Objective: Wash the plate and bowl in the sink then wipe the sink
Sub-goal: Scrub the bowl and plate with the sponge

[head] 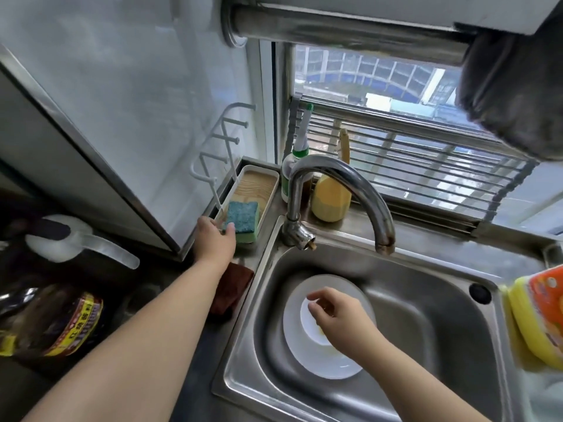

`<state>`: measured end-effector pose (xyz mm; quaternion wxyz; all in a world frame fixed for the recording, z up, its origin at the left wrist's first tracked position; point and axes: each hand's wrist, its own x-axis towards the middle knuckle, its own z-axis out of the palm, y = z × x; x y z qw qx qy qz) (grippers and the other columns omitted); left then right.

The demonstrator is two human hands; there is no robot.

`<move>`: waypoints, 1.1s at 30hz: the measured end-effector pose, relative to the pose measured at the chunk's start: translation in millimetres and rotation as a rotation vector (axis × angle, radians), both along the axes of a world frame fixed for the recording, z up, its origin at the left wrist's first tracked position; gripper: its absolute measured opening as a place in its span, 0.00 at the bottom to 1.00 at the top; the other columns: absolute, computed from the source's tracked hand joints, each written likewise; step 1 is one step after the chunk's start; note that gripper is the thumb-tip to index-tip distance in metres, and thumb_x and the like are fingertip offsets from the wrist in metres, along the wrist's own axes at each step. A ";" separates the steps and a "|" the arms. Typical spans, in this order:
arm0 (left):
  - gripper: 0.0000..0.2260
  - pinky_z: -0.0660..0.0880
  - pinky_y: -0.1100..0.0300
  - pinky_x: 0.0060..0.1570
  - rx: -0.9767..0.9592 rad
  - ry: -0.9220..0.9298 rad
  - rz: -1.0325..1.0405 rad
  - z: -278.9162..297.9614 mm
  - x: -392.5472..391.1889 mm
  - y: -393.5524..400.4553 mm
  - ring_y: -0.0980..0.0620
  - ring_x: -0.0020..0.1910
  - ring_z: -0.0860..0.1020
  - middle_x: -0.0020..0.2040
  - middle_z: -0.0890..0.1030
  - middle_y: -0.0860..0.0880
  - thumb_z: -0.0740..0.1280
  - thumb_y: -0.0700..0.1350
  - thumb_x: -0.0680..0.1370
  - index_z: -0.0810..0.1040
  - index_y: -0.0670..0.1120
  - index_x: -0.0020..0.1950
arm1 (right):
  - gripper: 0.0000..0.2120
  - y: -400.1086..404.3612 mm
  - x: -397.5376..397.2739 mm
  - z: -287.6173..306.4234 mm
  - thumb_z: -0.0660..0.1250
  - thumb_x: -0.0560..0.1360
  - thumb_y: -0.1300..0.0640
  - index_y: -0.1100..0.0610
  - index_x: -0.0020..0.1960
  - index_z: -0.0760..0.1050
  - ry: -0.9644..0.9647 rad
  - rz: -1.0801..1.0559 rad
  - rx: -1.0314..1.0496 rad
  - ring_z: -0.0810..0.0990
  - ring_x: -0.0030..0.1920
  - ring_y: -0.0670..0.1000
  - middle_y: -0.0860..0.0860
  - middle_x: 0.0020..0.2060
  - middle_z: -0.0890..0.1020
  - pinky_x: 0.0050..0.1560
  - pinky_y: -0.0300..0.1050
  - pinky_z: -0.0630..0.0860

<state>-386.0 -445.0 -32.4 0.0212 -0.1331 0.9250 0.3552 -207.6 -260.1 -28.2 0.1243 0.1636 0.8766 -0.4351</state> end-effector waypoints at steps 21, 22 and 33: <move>0.13 0.77 0.56 0.51 0.893 -0.437 -0.018 -8.3 186.8 82.0 0.48 0.48 0.80 0.48 0.81 0.44 0.69 0.33 0.73 0.74 0.45 0.55 | 0.37 12.6 15.1 15.7 0.66 0.74 0.43 0.50 0.76 0.52 -0.061 -0.303 -0.165 0.70 0.66 0.52 0.52 0.69 0.68 0.65 0.47 0.69; 0.13 0.77 0.59 0.49 0.868 -0.463 -0.080 -12.1 198.6 89.4 0.49 0.48 0.80 0.49 0.81 0.44 0.70 0.33 0.73 0.74 0.46 0.53 | 0.39 17.4 21.7 10.0 0.67 0.73 0.42 0.51 0.76 0.52 -0.111 -0.342 -0.192 0.69 0.67 0.53 0.53 0.70 0.67 0.66 0.48 0.69; 0.08 0.73 0.57 0.45 0.432 -0.676 -0.216 -72.5 188.9 115.5 0.45 0.44 0.77 0.48 0.79 0.43 0.65 0.36 0.73 0.73 0.47 0.49 | 0.34 68.4 79.1 -42.5 0.73 0.68 0.53 0.56 0.70 0.63 -0.297 -0.621 -0.252 0.77 0.50 0.51 0.50 0.54 0.75 0.46 0.43 0.76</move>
